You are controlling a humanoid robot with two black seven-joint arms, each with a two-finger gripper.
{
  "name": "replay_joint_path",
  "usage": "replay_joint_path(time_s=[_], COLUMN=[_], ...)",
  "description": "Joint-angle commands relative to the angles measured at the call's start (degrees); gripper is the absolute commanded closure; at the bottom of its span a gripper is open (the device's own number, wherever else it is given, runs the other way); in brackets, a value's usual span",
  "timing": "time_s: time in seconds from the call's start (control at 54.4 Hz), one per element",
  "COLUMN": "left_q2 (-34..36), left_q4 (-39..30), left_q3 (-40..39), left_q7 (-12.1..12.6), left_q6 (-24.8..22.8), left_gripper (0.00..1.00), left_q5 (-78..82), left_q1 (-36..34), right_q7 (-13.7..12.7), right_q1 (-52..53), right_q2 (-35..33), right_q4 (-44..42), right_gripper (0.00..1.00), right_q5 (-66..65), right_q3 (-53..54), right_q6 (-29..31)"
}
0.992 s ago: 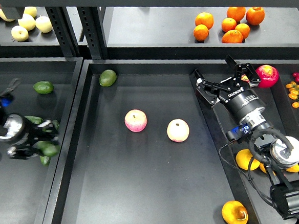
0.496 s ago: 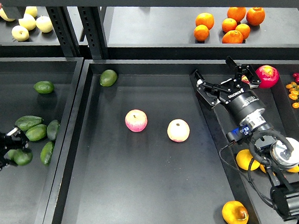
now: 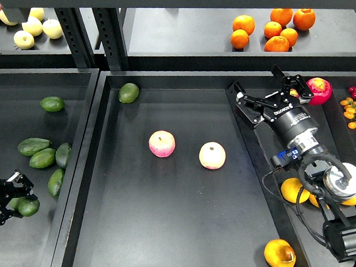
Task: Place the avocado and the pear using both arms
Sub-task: 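Lower the avocado among the others and open the left gripper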
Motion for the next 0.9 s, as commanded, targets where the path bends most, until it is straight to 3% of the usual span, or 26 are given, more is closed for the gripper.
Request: replay_joint_path(time_s=[0.0, 0.404, 0.882], left_q2=[-0.21, -1.00, -1.00], left_q4=[0.46, 1.25, 1.60], left_q3=[-0.20, -2.57, -6.27], left_q7=[0.00, 0.00, 0.00], left_q6=[-0.01, -0.01, -0.01], left_gripper=[0.88, 0.84, 0.67], left_q5=[0.23, 1.38, 4.98], left_q1=[0.85, 3.75, 6.92], right_q7=[0.00, 0.00, 0.00], right_q1=[0.00, 0.00, 0.00], right_q2=[0.00, 0.00, 0.00], right_q4=[0.00, 0.00, 0.00], right_gripper=[0.00, 0.00, 0.00], right_q5=[0.00, 0.00, 0.00], right_q3=[0.01, -0.08, 0.01], right_q6=[0.08, -0.01, -0.01])
